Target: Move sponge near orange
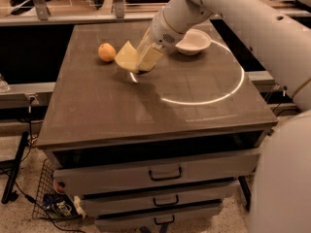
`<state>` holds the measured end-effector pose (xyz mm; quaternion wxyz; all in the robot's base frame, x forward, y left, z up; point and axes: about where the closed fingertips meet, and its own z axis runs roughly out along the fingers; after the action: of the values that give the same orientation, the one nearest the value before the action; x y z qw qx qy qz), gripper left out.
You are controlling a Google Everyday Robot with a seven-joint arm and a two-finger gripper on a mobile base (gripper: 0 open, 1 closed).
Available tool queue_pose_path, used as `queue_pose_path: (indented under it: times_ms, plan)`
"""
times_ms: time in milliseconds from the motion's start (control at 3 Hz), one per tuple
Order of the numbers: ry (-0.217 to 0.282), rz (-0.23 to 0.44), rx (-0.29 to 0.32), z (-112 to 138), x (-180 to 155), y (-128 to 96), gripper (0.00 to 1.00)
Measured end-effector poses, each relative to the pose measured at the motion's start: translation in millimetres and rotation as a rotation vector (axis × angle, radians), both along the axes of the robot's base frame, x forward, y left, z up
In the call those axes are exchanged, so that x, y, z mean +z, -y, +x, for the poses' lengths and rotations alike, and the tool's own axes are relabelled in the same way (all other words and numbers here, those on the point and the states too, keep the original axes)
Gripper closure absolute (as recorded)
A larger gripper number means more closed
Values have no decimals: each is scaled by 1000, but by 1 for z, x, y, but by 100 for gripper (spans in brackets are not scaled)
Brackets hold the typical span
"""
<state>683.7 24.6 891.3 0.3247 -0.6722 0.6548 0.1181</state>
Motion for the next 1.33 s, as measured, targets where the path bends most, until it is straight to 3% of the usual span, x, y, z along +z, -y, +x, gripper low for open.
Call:
queue_pose_path:
  times_ms: [333, 667, 1000, 1333]
  plan:
    - [8, 4, -35, 33, -11, -1, 100]
    - [-1, 16, -69, 48, -20, -3, 86]
    - [-6, 21, -102, 51, -24, -1, 63]
    - [8, 27, -131, 46, -17, 5, 32]
